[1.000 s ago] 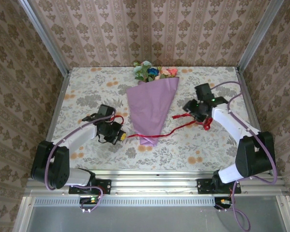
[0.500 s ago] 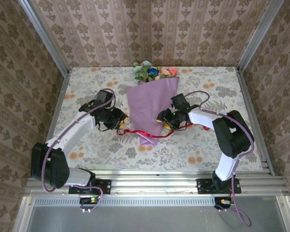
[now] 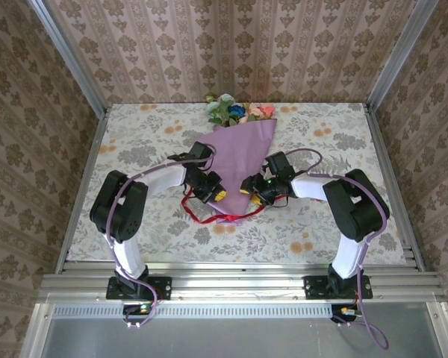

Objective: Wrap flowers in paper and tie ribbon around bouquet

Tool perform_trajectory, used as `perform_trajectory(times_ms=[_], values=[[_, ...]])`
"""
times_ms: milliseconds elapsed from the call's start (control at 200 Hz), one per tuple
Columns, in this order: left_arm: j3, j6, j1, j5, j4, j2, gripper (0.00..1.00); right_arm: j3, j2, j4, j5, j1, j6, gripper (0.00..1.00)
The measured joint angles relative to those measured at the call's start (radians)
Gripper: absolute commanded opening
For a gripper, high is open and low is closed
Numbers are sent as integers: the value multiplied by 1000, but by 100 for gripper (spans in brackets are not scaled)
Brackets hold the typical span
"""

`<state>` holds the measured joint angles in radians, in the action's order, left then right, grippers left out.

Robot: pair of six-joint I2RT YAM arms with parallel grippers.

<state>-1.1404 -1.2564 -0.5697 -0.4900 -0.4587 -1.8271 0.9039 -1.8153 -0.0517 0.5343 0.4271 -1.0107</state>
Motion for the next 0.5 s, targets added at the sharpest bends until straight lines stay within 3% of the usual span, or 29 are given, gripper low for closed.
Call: perform_trajectory(times_ms=[340,500], values=[[89,62,22,-23,50,-27,4,-16,-51,-194,66,25,-56,55],[95,64,22,-31,70,-27,3,3,-90,-253,77,54,-72,50]])
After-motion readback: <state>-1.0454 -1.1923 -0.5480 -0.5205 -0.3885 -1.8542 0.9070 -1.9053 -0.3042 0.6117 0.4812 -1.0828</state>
